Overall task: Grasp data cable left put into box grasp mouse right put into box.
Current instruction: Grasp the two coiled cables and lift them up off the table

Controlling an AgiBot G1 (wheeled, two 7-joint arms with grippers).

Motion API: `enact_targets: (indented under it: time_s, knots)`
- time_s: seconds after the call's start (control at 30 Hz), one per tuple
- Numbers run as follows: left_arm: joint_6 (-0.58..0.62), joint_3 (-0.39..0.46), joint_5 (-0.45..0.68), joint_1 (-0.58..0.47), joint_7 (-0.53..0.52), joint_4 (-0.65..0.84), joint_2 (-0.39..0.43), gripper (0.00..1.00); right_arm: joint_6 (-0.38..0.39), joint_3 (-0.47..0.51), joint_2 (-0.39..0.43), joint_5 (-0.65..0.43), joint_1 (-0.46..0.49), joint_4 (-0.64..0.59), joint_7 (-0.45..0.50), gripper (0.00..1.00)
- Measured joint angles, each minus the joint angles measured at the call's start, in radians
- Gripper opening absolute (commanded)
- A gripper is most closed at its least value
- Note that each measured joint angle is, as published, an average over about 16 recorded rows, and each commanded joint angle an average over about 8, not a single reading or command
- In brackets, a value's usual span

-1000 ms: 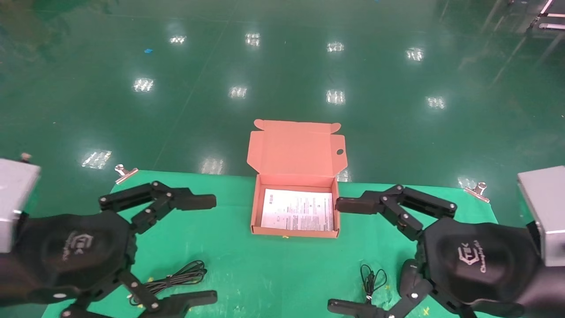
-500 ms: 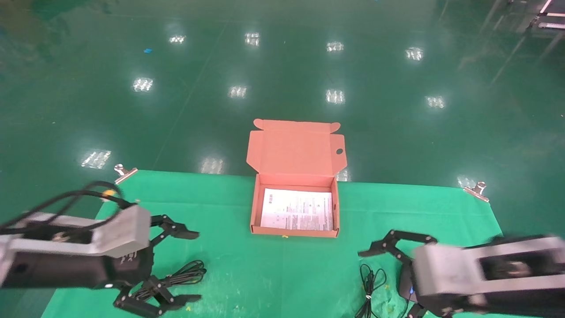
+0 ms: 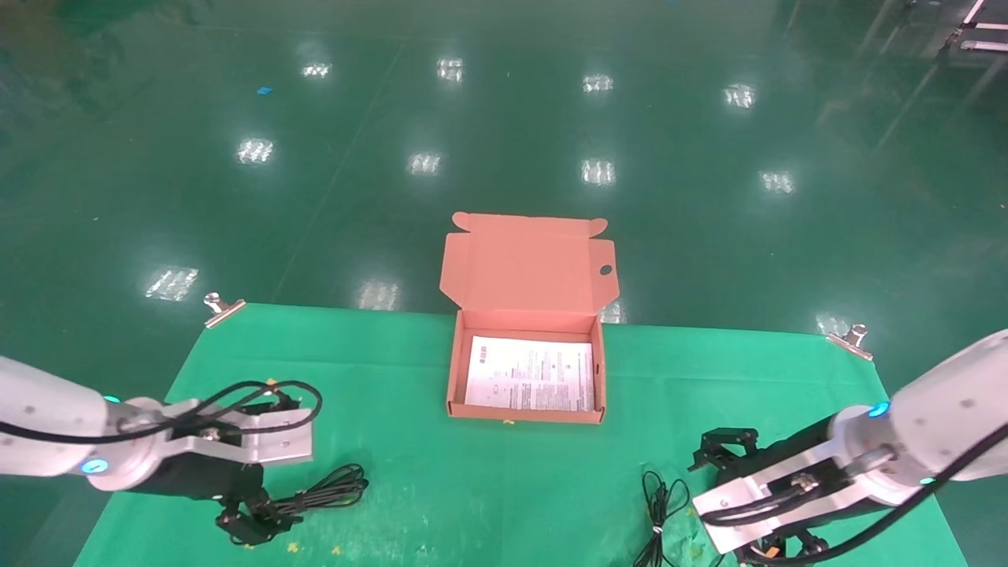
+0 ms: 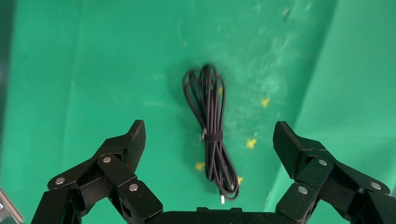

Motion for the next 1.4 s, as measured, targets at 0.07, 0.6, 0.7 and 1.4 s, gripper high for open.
enact_targets:
  time_s: [0.07,0.6,0.7,1.4]
  knots:
    - [-0.016,0.013,0.036,0.006,-0.019,0.022,0.017,1.00,0.029,-0.019,-0.017,-0.045,-0.009,-0.008,-0.012,1.00]
    - [-0.143,0.028,0.108,0.051,-0.071,0.277,0.114,1.00,0.285,-0.061,-0.080,-0.187,-0.143,-0.115,-0.088,1.00]
    - [-0.160,0.026,0.107,0.052,-0.063,0.319,0.126,1.00,0.318,-0.062,-0.091,-0.185,-0.163,-0.145,-0.112,1.00]
    - [-0.222,0.014,0.091,0.057,-0.013,0.427,0.144,0.72,0.452,-0.071,-0.174,-0.174,-0.203,-0.322,-0.261,0.68]
